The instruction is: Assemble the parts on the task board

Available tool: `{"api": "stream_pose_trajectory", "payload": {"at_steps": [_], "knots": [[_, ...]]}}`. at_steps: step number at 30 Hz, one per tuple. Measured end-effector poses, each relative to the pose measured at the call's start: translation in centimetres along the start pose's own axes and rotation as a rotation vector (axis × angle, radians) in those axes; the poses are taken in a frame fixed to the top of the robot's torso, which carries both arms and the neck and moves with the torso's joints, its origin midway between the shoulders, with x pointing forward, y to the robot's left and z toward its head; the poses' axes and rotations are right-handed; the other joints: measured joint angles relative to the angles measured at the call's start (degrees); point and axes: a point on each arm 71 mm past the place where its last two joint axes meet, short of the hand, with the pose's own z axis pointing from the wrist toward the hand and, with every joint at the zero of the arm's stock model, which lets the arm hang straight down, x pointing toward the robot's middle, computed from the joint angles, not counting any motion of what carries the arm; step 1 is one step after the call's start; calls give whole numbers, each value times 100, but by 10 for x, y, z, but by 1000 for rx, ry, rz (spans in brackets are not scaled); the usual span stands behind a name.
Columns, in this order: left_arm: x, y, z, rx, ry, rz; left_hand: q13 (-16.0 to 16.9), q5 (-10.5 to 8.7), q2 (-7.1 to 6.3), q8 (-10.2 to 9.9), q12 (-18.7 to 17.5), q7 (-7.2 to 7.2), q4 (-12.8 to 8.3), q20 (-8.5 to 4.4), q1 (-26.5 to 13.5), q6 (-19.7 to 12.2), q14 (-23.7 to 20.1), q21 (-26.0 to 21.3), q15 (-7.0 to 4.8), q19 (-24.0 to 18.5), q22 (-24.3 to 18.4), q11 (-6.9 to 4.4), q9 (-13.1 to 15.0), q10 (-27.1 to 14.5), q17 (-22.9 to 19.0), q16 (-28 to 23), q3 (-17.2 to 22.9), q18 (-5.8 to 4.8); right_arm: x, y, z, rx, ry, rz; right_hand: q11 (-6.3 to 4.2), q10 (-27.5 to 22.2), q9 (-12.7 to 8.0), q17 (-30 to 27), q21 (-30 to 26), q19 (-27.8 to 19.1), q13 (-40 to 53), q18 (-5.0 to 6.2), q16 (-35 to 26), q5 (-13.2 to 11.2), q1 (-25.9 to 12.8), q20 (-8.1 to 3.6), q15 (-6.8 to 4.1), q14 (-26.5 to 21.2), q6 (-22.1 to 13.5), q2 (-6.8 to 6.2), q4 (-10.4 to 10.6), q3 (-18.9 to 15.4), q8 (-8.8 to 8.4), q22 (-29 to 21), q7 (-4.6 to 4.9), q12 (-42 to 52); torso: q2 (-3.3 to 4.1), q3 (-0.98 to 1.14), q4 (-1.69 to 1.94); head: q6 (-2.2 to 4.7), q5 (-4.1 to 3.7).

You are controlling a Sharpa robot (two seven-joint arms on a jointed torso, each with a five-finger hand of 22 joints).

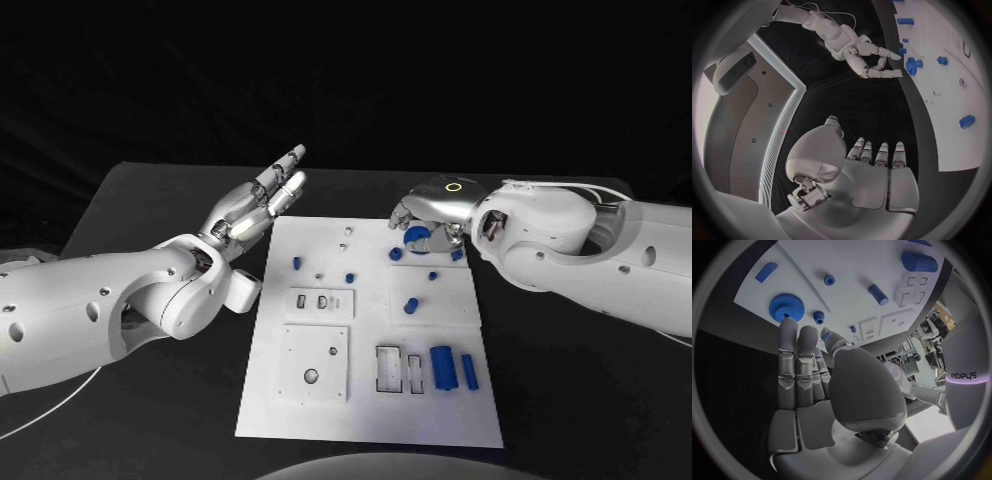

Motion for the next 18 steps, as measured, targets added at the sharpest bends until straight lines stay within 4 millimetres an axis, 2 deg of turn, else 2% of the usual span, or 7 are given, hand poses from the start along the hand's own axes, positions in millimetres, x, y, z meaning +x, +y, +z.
{"api": "stream_pose_trajectory", "payload": {"at_steps": [4, 6, 14, 18], "knots": [[0, 0, 0, 0, 0, 0, 0, 0, -45, 0, 0, 20, 0, 0, 45, 20, 0, 0, 0, 0, 0, 0, 0, 0, 0, 0, 0, 0, 6, 1, 5, 1, 0, 6, 11, 11, -7, 56, 47, -8, 0, 0, 7, 0, -31, 8, 0, 0, 0, -30, 8, 8, 0, 95, 0, 0, 1, -1, -1, -23, 3], [-1, 0, 0, 0, -1, 0, 0, 24, -45, 0, 0, 20, -15, 0, 45, 20, 0, 0, 0, 0, 0, 14, 0, -14, 0, 0, 15, 0, 8, 1, 8, 1, -1, 7, 31, 31, -8, 118, 88, -8, 0, 0, 58, 0, -53, 8, 0, 0, 30, -53, 24, 24, 0, 153, 30, 0, 2, -1, 0, -27, 3], [-1, 0, -1, 0, 1, -1, 1, 24, -68, 0, 0, 20, -15, 0, 68, 20, 0, 0, 0, 0, 0, 20, -1, -20, 0, 0, 15, 0, 12, 4, 15, -7, 1, 8, 10, 52, -15, 184, 134, -7, 0, 0, 84, -48, -65, 8, 0, 0, 52, -65, 40, 40, 0, 237, 10, -22, 1, -4, 1, -48, -1], [0, 0, -1, 1, 3, -3, 1, 24, -68, 0, 0, 20, -15, 0, 68, 20, 0, 0, 0, 0, 0, 19, -1, -20, 0, 0, 15, 0, 15, 6, 17, -10, 10, 10, 10, 52, -36, 168, 134, -41, 0, 0, 84, -160, -114, 17, 0, 0, 52, -113, 63, 63, -33, 250, 10, -59, -1, -5, 1, -55, 2]]}}
